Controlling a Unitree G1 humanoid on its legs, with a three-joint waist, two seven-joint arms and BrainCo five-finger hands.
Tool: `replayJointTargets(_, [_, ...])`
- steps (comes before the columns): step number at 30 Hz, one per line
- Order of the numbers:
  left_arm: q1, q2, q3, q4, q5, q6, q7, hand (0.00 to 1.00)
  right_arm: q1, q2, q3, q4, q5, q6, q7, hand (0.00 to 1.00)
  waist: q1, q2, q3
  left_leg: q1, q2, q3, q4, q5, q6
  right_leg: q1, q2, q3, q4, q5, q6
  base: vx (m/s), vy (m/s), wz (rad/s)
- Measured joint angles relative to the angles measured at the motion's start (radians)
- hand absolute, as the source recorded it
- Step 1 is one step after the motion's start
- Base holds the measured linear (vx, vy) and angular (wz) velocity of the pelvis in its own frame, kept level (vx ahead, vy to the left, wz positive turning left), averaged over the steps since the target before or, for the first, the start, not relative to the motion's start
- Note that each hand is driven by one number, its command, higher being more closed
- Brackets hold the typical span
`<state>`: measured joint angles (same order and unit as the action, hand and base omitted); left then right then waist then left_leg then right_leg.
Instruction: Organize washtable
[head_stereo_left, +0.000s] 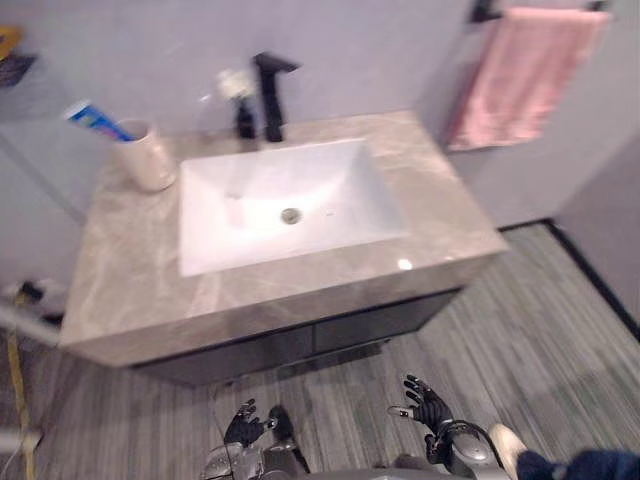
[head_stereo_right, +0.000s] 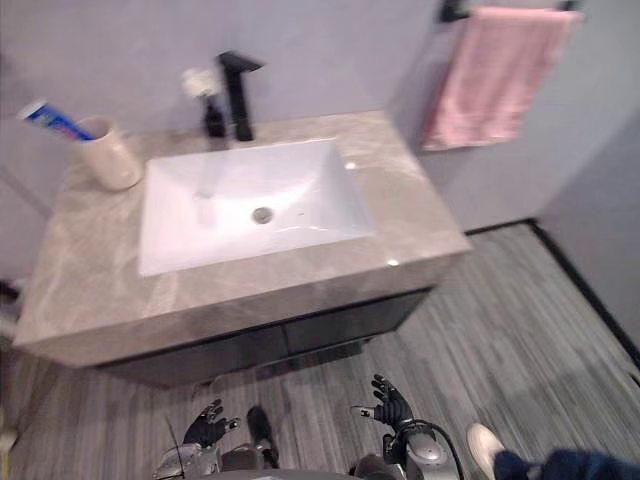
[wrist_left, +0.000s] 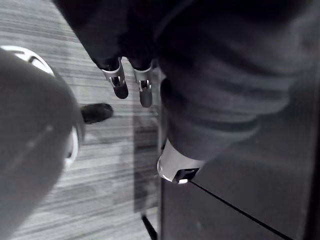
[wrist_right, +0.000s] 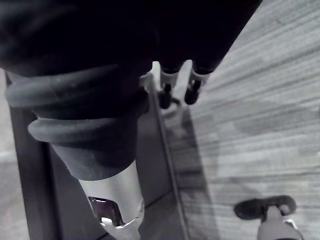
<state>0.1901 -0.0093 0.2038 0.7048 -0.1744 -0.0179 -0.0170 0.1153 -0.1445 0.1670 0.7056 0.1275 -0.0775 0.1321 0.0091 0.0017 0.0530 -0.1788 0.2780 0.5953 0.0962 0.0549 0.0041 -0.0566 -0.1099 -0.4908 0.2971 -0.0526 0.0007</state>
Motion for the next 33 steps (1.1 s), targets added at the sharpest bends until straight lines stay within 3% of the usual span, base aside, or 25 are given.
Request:
replayJointTargets(1, [0.010, -0.057, 0.087, -0.012, -0.001, -0.004, 0.011, 0.00, -0.050, -0.021, 0.054, 0.055, -0.013, -0.002, 0.000, 0.00, 0.025, 0.060, -0.045, 0.012, 0.088, 0.107, -0.050, 0.065, -0.011, 0.032, 0.063, -0.048, -0.031, -0.048, -0.078, -0.32, -0.140, -3.20])
replayJointTargets(3, [0.010, -0.070, 0.116, -0.031, -0.001, -0.007, 0.024, 0.00, -0.060, -0.027, 0.078, 0.061, -0.025, -0.005, 0.000, 0.00, 0.020, 0.057, -0.045, 0.031, 0.095, 0.187, -0.050, 0.071, -0.026, 0.084, 0.024, -0.099, -0.003, -0.105, -0.021, -0.20, -0.161, -1.95])
replayJointTargets(4, [0.009, -0.065, 0.137, -0.051, -0.001, -0.015, 0.033, 0.00, -0.057, -0.021, 0.086, 0.058, -0.035, -0.002, 0.002, 0.00, 0.006, -0.015, -0.056, 0.040, 0.077, 0.236, -0.045, 0.090, -0.049, 0.168, -0.006, -0.110, -0.166, -0.091, 0.047, -0.22, -0.333, -1.49])
replayJointTargets(5, [-0.011, -0.063, 0.160, -0.029, 0.002, -0.018, 0.048, 0.00, -0.044, -0.032, 0.081, 0.032, -0.043, -0.002, 0.002, 0.00, -0.008, -0.032, -0.043, 0.025, 0.093, 0.246, -0.018, 0.110, -0.054, 0.211, 0.037, -0.058, -0.323, -0.077, 0.083, -0.17, -0.307, -1.30])
replayJointTargets(6, [-0.008, -0.064, 0.158, -0.022, 0.003, -0.006, 0.053, 0.00, -0.029, -0.044, 0.075, 0.017, -0.044, 0.000, 0.000, 0.00, -0.016, -0.032, -0.040, 0.032, 0.102, 0.237, -0.019, 0.116, -0.062, 0.208, 0.045, -0.050, -0.331, -0.062, 0.078, -0.15, -0.260, -1.04])
replayJointTargets(7, [0.014, -0.058, 0.132, -0.003, 0.011, 0.001, 0.059, 0.00, 0.033, -0.086, 0.061, -0.024, -0.051, 0.002, 0.002, 0.00, -0.055, -0.024, -0.023, 0.105, 0.105, 0.205, -0.028, 0.129, -0.085, 0.235, 0.073, -0.019, -0.322, -0.055, 0.068, -0.06, -0.099, -0.63])
replayJointTargets(9, [0.017, -0.057, 0.124, 0.004, 0.011, 0.006, 0.070, 0.00, 0.070, -0.111, 0.020, -0.026, -0.053, 0.010, -0.002, 0.00, -0.080, -0.019, -0.019, 0.158, 0.109, 0.201, -0.071, 0.134, -0.121, 0.250, 0.088, -0.016, -0.305, -0.055, 0.068, -0.06, -0.085, -0.47])
replayJointTargets(12, [0.001, -0.055, 0.084, 0.002, 0.015, 0.005, 0.073, 0.00, 0.080, -0.131, -0.114, -0.030, -0.058, 0.011, -0.018, 0.00, -0.120, 0.003, -0.016, 0.216, 0.092, 0.205, -0.139, 0.148, -0.137, 0.236, 0.090, 0.033, -0.295, -0.057, 0.068, -0.07, -0.006, -0.64])
replayJointTargets(14, [-0.004, -0.044, 0.063, 0.002, 0.034, 0.005, 0.071, 0.00, 0.086, -0.119, -0.168, -0.041, -0.052, 0.016, -0.033, 0.00, -0.148, 0.008, -0.010, 0.241, 0.051, 0.149, -0.189, 0.159, -0.152, 0.222, 0.080, 0.079, -0.281, -0.056, 0.067, -0.03, 0.078, -0.67])
replayJointTargets(16, [0.011, -0.021, 0.062, 0.002, 0.050, 0.000, 0.062, 0.00, 0.080, -0.103, -0.157, -0.042, -0.030, 0.027, -0.043, 0.00, -0.157, -0.005, -0.005, 0.263, 0.008, -0.060, -0.176, 0.089, -0.189, 0.207, 0.072, 0.167, -0.271, -0.046, 0.051, 0.00, 0.098, -1.22])
replayJointTargets(18, [0.042, 0.004, 0.063, -0.011, 0.078, -0.002, 0.060, 0.00, 0.025, -0.064, -0.092, -0.036, -0.001, 0.032, -0.042, 0.00, -0.101, -0.017, 0.006, 0.270, -0.055, -0.322, -0.081, -0.079, -0.194, 0.141, 0.083, 0.371, -0.246, -0.027, 0.033, -0.04, 0.138, -2.74])
replayJointTargets(19, [0.071, 0.013, 0.064, -0.037, 0.093, -0.002, 0.059, 0.00, -0.021, -0.050, -0.029, -0.019, 0.003, 0.032, -0.038, 0.00, -0.061, -0.019, 0.014, 0.272, -0.081, -0.416, -0.004, -0.177, -0.171, 0.106, 0.114, 0.509, -0.247, -0.003, 0.023, -0.08, 0.116, -2.98])
replayJointTargets(21, [0.097, 0.016, 0.059, -0.096, 0.109, -0.003, 0.049, 0.00, -0.082, -0.050, 0.055, -0.004, 0.012, 0.032, -0.037, 0.00, -0.023, 0.000, 0.023, 0.221, -0.102, -0.559, 0.184, -0.305, -0.115, 0.056, 0.177, 0.682, -0.253, 0.030, -0.001, -0.11, 0.099, -2.90])
replayJointTargets(22, [0.103, 0.013, 0.031, -0.143, 0.110, -0.003, 0.039, 0.00, -0.135, -0.047, 0.089, 0.011, 0.020, 0.032, -0.038, 0.00, -0.018, 0.020, 0.025, 0.178, -0.111, -0.659, 0.296, -0.346, -0.094, 0.019, 0.209, 0.776, -0.249, 0.058, 0.001, -0.13, 0.108, -2.80])
replayJointTargets(24, [0.104, 0.013, -0.002, -0.200, 0.117, -0.005, 0.024, 0.00, -0.198, -0.034, 0.112, 0.022, 0.021, 0.029, -0.039, 0.00, -0.013, 0.008, 0.038, 0.100, -0.145, -0.745, 0.419, -0.387, -0.063, -0.028, 0.231, 0.898, -0.249, 0.070, -0.001, -0.17, 0.162, -2.29])
replayJointTargets(25, [0.107, 0.016, -0.045, -0.260, 0.119, -0.009, 0.007, 0.00, -0.242, -0.015, 0.121, 0.022, 0.024, 0.022, -0.039, 0.00, -0.007, 0.014, 0.040, 0.057, -0.201, -0.830, 0.437, -0.431, -0.050, -0.078, 0.235, 0.993, -0.272, 0.085, -0.024, -0.23, 0.261, -2.11])
replayJointTargets(26, [0.104, 0.018, -0.055, -0.283, 0.119, -0.010, -0.003, 0.00, -0.256, -0.013, 0.117, 0.022, 0.027, 0.018, -0.039, 0.00, -0.005, 0.024, 0.035, 0.047, -0.229, -0.856, 0.418, -0.436, -0.041, -0.101, 0.231, 1.021, -0.288, 0.097, -0.042, -0.28, 0.355, -2.46])
replayJointTargets(27, [0.092, 0.024, -0.065, -0.298, 0.119, -0.013, -0.006, 0.00, -0.261, -0.014, 0.112, 0.025, 0.028, 0.014, -0.039, 0.00, 0.006, 0.017, 0.037, 0.052, -0.246, -0.844, 0.383, -0.459, -0.014, -0.135, 0.224, 1.045, -0.313, 0.113, -0.076, -0.21, 0.257, -2.40])
replayJointTargets(28, [0.074, 0.047, -0.092, -0.288, 0.118, -0.009, -0.005, 0.00, -0.256, 0.010, 0.095, 0.027, 0.028, 0.013, -0.033, 0.00, 0.009, 0.017, 0.050, 0.057, -0.223, -0.699, 0.324, -0.415, 0.013, -0.178, 0.208, 0.974, -0.295, 0.114, -0.070, -0.18, 0.232, -2.31])
replayJointTargets(29, [0.067, 0.059, -0.106, -0.279, 0.118, -0.008, -0.005, 0.00, -0.241, 0.013, 0.086, 0.026, 0.028, 0.014, -0.026, 0.00, 0.005, 0.027, 0.050, 0.069, -0.210, -0.667, 0.307, -0.410, 0.018, -0.192, 0.215, 0.917, -0.247, 0.124, -0.054, -0.04, 0.223, -2.10])
replayJointTargets(30, [0.058, 0.081, -0.143, -0.261, 0.117, -0.007, -0.008, 0.00, -0.190, 0.018, 0.042, 0.023, 0.028, 0.013, -0.021, 0.00, -0.003, 0.033, 0.044, 0.109, -0.215, -0.612, 0.264, -0.393, 0.028, -0.180, 0.210, 0.844, -0.207, 0.168, -0.014, 0.10, 0.241, -1.37])
replayJointTargets(32, [0.041, 0.100, -0.185, -0.241, 0.111, -0.008, -0.007, 0.00, -0.106, 0.021, -0.064, 0.018, 0.030, 0.010, -0.026, 0.00, -0.013, 0.006, 0.015, 0.134, -0.268, -0.528, 0.186, -0.368, 0.044, -0.156, 0.159, 0.831, -0.281, 0.219, 0.033, 0.11, 0.213, -1.36])
replayJointTargets(33, [0.025, 0.104, -0.197, -0.220, 0.106, -0.007, -0.007, 0.00, -0.090, 0.021, -0.097, 0.018, 0.030, 0.009, -0.029, 0.00, -0.027, 0.009, 0.013, 0.139, -0.279, -0.509, 0.172, -0.360, 0.051, -0.158, 0.149, 0.836, -0.297, 0.229, 0.046, 0.00, 0.145, -1.02])
